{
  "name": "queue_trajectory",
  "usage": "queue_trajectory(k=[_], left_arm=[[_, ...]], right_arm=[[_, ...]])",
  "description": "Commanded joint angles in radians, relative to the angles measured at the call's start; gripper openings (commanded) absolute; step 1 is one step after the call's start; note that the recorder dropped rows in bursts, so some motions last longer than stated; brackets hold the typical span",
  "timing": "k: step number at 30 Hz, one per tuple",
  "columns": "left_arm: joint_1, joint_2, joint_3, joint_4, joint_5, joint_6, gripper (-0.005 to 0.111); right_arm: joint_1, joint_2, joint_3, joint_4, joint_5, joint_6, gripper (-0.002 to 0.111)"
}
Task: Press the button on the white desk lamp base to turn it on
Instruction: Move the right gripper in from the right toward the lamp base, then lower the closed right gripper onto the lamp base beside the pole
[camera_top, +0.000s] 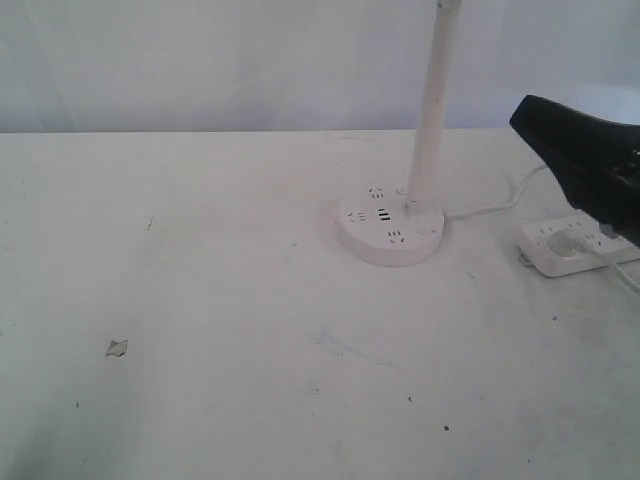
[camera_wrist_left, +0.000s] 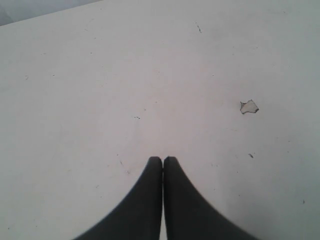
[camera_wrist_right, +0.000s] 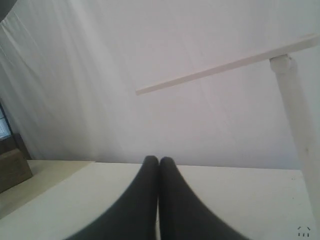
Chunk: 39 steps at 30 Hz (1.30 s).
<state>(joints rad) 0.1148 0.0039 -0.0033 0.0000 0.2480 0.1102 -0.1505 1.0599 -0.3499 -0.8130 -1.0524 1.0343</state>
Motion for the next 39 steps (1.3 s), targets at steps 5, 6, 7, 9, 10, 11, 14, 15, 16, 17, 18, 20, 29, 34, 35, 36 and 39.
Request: queue_trajectory(k=[5, 6, 7, 9, 10, 11, 14, 15, 16, 17, 18, 20, 29, 34, 35, 36, 39], left_arm=[[0.003, -0.004, 0.003, -0.006, -0.002, -0.001, 0.000], [0.003, -0.004, 0.003, -0.006, -0.002, -0.001, 0.000], [0.003, -0.004, 0.003, -0.006, -0.002, -0.001, 0.000], [0.003, -0.004, 0.003, -0.006, -0.002, -0.001, 0.000], [0.003, -0.004, 0.003, -0.006, -0.002, -0.001, 0.000], [0.003, -0.004, 0.003, -0.006, -0.002, -0.001, 0.000], [0.003, -0.004, 0.003, -0.006, -0.002, -0.001, 0.000], [0.003, -0.004, 0.003, -0.006, -0.002, -0.001, 0.000], [0.003, -0.004, 0.003, -0.006, -0.002, -0.001, 0.000], [0.003, -0.004, 0.003, -0.006, -0.002, -0.001, 0.000], [0.003, -0.004, 0.003, -0.006, -0.002, -0.001, 0.000], [0.003, -0.004, 0.003, -0.006, -0.002, -0.001, 0.000], [0.003, -0.004, 0.003, -0.006, -0.002, -0.001, 0.000], [0.003, -0.004, 0.003, -0.006, -0.002, -0.001, 0.000], [0.003, -0.004, 0.003, -0.006, -0.002, -0.001, 0.000], [0.003, -0.004, 0.003, -0.006, -0.002, -0.001, 0.000], [0.003, -0.004, 0.003, -0.006, -0.002, -0.001, 0.000]], right_arm=[[0.003, 0.037, 0.001, 0.009, -0.005, -0.144, 0.000], [0.003, 0.041, 0.001, 0.009, -0.005, -0.165, 0.000], [0.003, 0.051, 0.001, 0.009, -0.005, -0.187, 0.000], [0.003, 0.064, 0.001, 0.009, -0.005, -0.212, 0.000], [0.003, 0.072, 0.001, 0.009, -0.005, -0.227, 0.000], [0.003, 0.080, 0.001, 0.009, -0.005, -0.231, 0.000], [0.003, 0.109, 0.001, 0.010, -0.005, -0.259, 0.000], [0.003, 0.117, 0.001, 0.010, -0.005, -0.273, 0.000], [0.003, 0.127, 0.001, 0.010, -0.005, -0.277, 0.000], [0.003, 0.139, 0.001, 0.010, -0.003, -0.283, 0.000], [0.003, 0.150, 0.001, 0.010, -0.003, -0.289, 0.000], [0.003, 0.176, 0.001, 0.010, -0.003, -0.303, 0.000], [0.003, 0.299, 0.001, 0.017, -0.059, -0.360, 0.000], [0.003, 0.381, 0.001, 0.015, -0.066, -0.404, 0.000], [0.004, 0.398, 0.001, 0.013, -0.071, -0.411, 0.000], [0.004, 0.415, 0.001, 0.013, -0.084, -0.413, 0.000], [0.004, 0.457, 0.001, 0.013, -0.141, -0.413, 0.000]])
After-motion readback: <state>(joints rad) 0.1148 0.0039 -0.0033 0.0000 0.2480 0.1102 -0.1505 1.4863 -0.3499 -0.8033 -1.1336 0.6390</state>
